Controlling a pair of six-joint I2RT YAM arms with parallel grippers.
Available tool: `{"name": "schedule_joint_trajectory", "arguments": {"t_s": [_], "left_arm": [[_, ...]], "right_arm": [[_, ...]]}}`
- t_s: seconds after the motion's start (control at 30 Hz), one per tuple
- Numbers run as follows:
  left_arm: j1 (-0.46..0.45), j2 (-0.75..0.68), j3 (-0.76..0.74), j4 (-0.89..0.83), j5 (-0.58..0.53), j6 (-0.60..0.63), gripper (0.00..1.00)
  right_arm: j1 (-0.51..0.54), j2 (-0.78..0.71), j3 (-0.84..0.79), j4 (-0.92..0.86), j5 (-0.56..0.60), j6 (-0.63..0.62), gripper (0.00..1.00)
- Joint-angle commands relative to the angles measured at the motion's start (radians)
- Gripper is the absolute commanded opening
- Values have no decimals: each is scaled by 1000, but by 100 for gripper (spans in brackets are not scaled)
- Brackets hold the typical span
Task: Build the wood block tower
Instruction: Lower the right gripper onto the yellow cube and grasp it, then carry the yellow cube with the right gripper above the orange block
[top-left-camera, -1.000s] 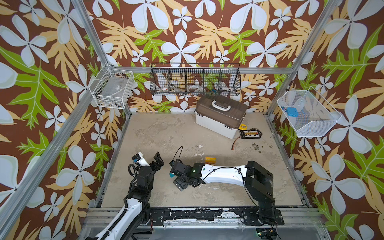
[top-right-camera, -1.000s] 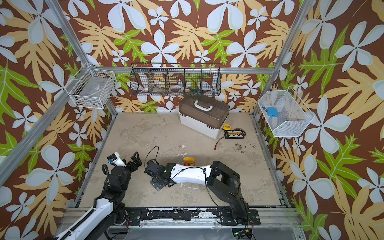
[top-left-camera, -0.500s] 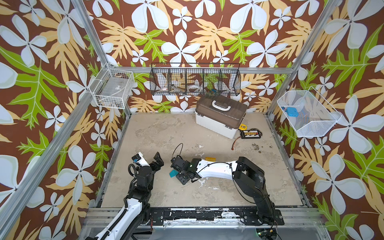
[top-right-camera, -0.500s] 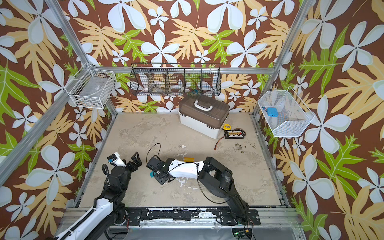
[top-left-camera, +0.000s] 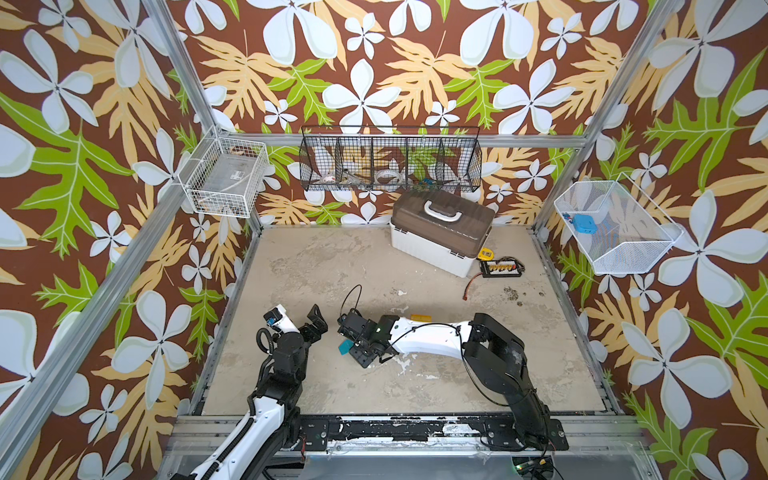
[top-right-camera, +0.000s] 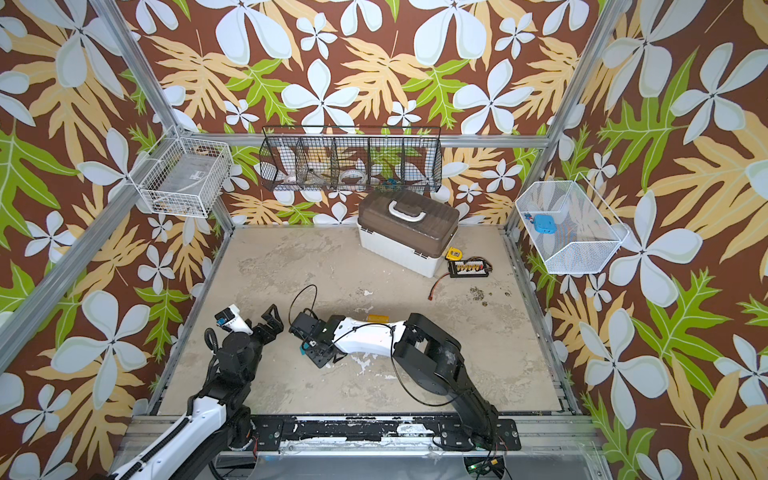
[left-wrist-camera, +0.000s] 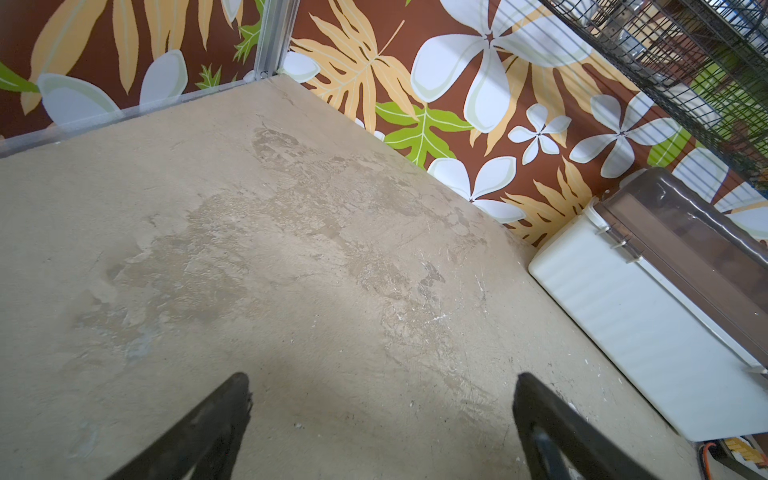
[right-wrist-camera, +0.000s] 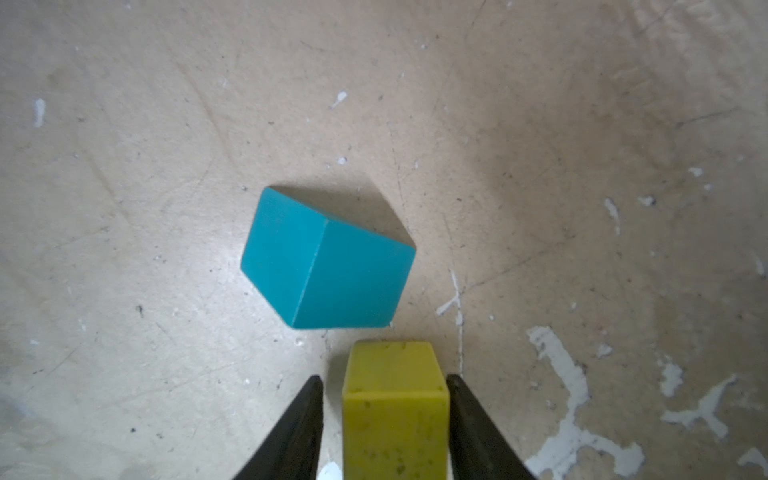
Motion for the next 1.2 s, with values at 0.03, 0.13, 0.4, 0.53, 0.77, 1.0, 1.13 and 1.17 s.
{"name": "schedule_joint_trajectory", "arguments": {"t_s": [0.03, 0.13, 0.4, 0.53, 0.77, 1.0, 1.13, 1.17], "left_arm": [[0, 0, -1, 9, -7, -4, 100], [1, 0, 0, 11, -6, -3, 100], [1, -4, -2, 11, -4, -3, 100], [1, -2, -3, 14, 1, -2, 100], [1, 1, -1, 14, 2, 0, 100], [1, -3, -4, 16, 6, 0, 100], [1, -1, -3, 18, 12, 3, 100], [0, -2, -3, 19, 12, 3, 100]], "right_arm": [[2, 13, 17, -30, 16, -9, 39], [2, 13, 19, -32, 10, -7, 34], [2, -38, 9, -51, -20, -28, 19], [4, -135, -14, -70, -34, -93, 12], [5, -342, -22, -173, -12, -267, 0], [1, -585, -100, -216, -87, -543, 0], [-21, -670, -163, -263, -89, -633, 0], [-41, -682, -166, -282, -89, -645, 0]]}}
